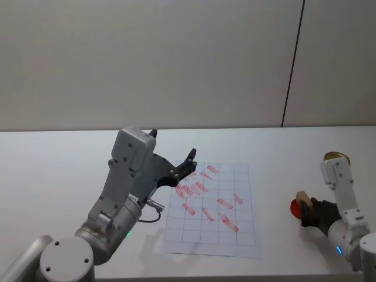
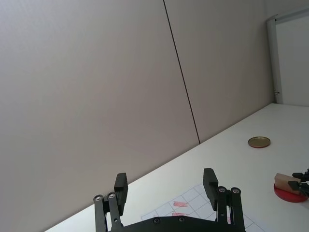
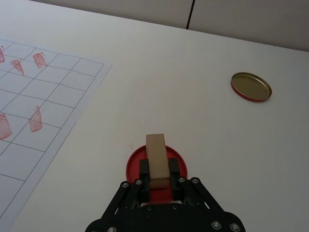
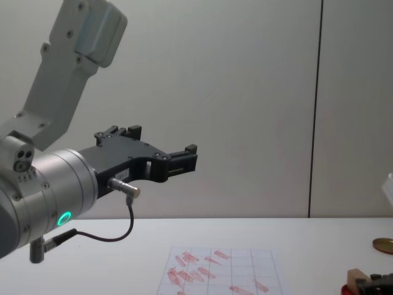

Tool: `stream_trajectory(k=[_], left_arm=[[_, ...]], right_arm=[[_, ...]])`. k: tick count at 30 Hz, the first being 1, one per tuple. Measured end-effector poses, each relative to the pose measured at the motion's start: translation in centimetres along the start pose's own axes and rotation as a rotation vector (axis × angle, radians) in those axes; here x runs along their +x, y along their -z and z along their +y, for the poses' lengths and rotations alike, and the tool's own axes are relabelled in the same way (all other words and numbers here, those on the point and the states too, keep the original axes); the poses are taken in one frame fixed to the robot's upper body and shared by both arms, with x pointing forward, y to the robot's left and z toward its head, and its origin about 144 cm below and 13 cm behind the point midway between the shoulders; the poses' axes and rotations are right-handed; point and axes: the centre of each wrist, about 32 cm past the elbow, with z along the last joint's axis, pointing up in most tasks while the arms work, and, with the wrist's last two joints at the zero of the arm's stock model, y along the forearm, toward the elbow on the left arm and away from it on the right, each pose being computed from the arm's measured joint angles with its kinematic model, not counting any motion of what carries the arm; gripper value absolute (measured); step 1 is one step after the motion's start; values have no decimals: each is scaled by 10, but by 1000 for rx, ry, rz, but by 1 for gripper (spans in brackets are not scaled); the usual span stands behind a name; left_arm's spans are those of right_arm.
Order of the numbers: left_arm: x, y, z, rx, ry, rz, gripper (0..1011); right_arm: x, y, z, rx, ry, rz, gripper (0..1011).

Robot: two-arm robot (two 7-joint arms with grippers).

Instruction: Use the one hand to pick up the stamp and affix it onto the A4 paper.

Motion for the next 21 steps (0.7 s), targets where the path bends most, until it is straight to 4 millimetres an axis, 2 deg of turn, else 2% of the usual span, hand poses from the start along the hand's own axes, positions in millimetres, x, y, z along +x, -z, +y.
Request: stream_trajectory(k=[13, 21], left_arm=[[0, 0, 0, 0, 0, 0, 993], [0, 0, 0, 0, 0, 0, 993]], right_arm=[[0, -1, 0, -2, 13, 11, 224], [-1, -8, -3, 53, 11, 28, 224]])
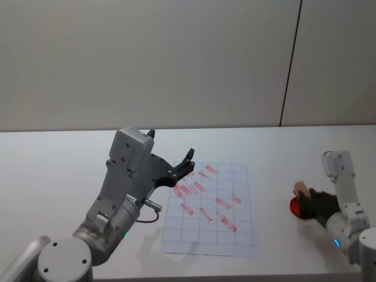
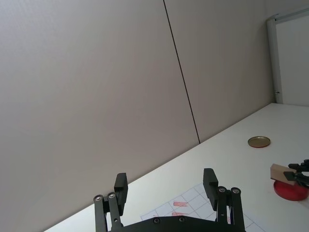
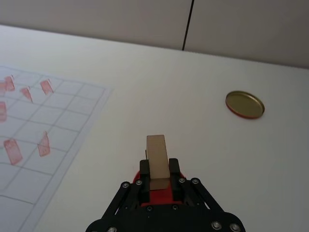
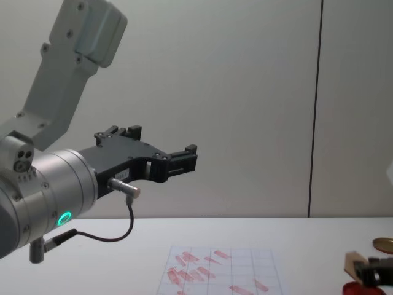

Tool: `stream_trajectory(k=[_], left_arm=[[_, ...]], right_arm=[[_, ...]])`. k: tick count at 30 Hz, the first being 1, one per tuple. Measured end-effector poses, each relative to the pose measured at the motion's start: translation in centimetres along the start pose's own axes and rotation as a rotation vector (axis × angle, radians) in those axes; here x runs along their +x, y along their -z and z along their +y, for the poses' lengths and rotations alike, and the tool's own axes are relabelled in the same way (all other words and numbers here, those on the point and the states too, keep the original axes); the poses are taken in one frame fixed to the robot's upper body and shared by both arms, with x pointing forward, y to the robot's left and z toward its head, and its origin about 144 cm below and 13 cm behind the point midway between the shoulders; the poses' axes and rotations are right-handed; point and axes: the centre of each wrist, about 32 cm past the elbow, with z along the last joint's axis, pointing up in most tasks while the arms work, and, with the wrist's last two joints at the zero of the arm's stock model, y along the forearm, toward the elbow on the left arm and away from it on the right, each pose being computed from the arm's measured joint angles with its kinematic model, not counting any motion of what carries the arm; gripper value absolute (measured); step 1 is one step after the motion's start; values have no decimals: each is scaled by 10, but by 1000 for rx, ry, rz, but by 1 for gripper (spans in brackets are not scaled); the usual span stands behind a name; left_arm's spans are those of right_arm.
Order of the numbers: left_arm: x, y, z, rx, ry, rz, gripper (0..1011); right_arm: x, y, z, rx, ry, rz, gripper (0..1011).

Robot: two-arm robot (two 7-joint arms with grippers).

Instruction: Use the one hand to pick up the stamp and affix it onto the A4 paper.

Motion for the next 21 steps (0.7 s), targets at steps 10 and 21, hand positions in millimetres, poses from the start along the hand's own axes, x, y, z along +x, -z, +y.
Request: stream_trajectory(k=[10, 21], left_arm=[[0, 0, 0, 0, 0, 0, 993], [0, 0, 0, 0, 0, 0, 993]], right_arm=[[-6, -23, -7, 132, -36, 4, 224], [-26, -44, -9, 203, -132, -25, 224]])
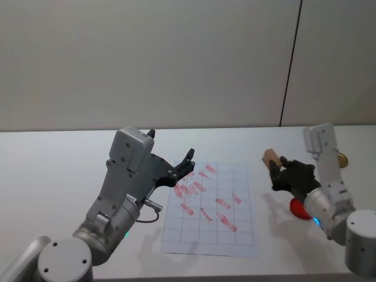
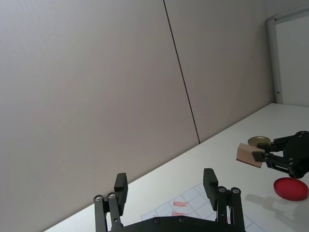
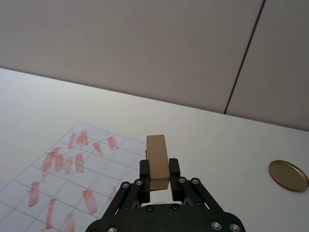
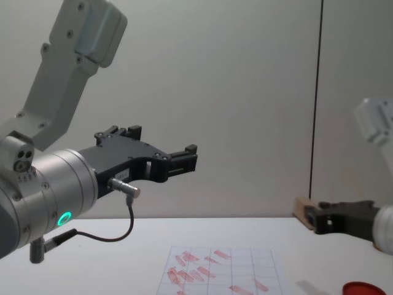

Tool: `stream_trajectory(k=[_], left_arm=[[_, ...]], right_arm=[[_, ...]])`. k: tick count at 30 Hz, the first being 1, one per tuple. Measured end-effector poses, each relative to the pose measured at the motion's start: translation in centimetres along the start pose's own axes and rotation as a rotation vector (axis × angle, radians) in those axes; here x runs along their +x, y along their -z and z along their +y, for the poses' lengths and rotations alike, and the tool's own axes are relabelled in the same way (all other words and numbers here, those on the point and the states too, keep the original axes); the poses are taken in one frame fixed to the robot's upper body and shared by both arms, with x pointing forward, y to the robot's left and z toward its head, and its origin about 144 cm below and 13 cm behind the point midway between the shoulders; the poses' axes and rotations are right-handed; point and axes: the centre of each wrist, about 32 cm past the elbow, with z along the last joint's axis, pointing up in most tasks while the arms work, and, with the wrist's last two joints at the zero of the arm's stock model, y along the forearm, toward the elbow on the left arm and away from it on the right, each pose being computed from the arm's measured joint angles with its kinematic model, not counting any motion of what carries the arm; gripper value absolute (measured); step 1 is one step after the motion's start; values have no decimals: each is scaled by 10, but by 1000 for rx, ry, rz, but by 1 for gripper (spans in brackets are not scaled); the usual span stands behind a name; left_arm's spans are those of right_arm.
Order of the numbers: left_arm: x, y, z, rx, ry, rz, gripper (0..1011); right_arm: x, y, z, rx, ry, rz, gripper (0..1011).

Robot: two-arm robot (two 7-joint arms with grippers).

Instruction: Use the one hand to pick up the stamp and affix it onto the A4 paper.

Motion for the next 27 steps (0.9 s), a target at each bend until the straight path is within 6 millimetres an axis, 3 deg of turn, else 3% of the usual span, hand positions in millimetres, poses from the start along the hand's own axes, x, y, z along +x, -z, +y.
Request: stream_trajectory(k=[10, 27], left_arm=[[0, 0, 0, 0, 0, 0, 993], [0, 0, 0, 0, 0, 0, 993]], right_arm=[[-22, -2, 10, -32, -66, -38, 224], [-46, 14, 18, -162, -113, -110, 224]])
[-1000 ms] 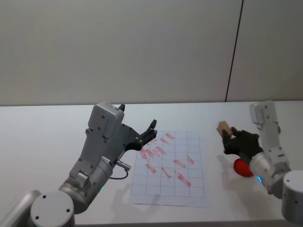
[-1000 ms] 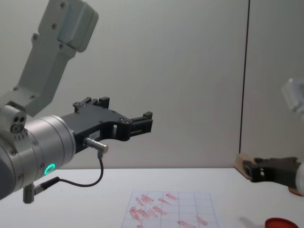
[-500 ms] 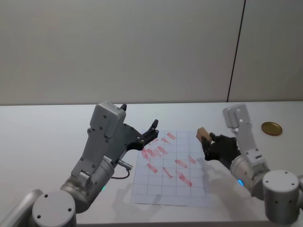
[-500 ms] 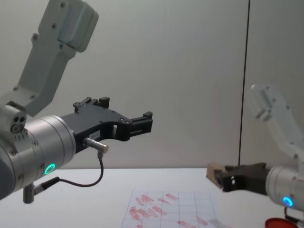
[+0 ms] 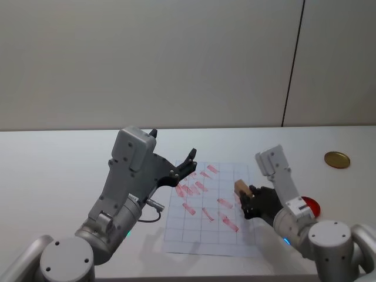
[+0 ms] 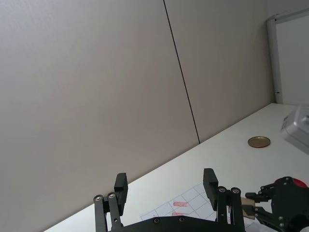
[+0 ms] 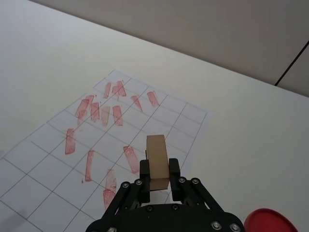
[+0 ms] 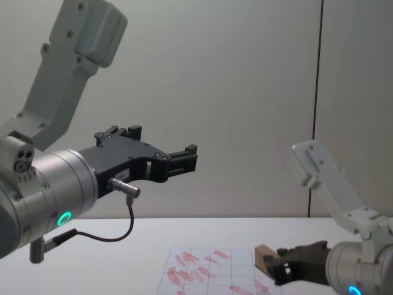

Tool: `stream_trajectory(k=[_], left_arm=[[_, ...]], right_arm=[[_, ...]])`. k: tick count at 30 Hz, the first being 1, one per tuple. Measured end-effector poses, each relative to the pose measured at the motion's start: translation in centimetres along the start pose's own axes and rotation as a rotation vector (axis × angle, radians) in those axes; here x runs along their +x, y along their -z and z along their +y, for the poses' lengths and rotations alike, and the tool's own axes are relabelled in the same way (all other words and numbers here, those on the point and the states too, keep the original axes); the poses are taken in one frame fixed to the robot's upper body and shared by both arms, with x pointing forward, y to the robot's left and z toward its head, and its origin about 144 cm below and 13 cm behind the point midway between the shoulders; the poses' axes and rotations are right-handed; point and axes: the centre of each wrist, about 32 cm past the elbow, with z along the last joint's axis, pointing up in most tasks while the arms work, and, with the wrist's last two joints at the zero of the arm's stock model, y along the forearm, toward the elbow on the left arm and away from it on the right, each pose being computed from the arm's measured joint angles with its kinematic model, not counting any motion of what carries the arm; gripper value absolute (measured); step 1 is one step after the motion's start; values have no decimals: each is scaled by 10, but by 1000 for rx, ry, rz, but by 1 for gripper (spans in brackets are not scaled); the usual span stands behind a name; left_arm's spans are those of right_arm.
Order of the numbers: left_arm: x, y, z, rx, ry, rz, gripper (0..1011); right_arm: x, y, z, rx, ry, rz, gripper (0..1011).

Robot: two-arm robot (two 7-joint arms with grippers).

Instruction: Use the one hand to pick up the stamp and affix it onto the A4 paper.

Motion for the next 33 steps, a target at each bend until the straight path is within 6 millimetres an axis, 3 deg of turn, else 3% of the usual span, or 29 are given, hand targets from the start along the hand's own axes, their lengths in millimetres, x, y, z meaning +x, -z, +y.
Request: stream_trajectory(k=[33], left_arm=[[0, 0, 0, 0, 0, 0, 993]], right_arm=[[-7, 17, 10, -111, -20, 59, 224]])
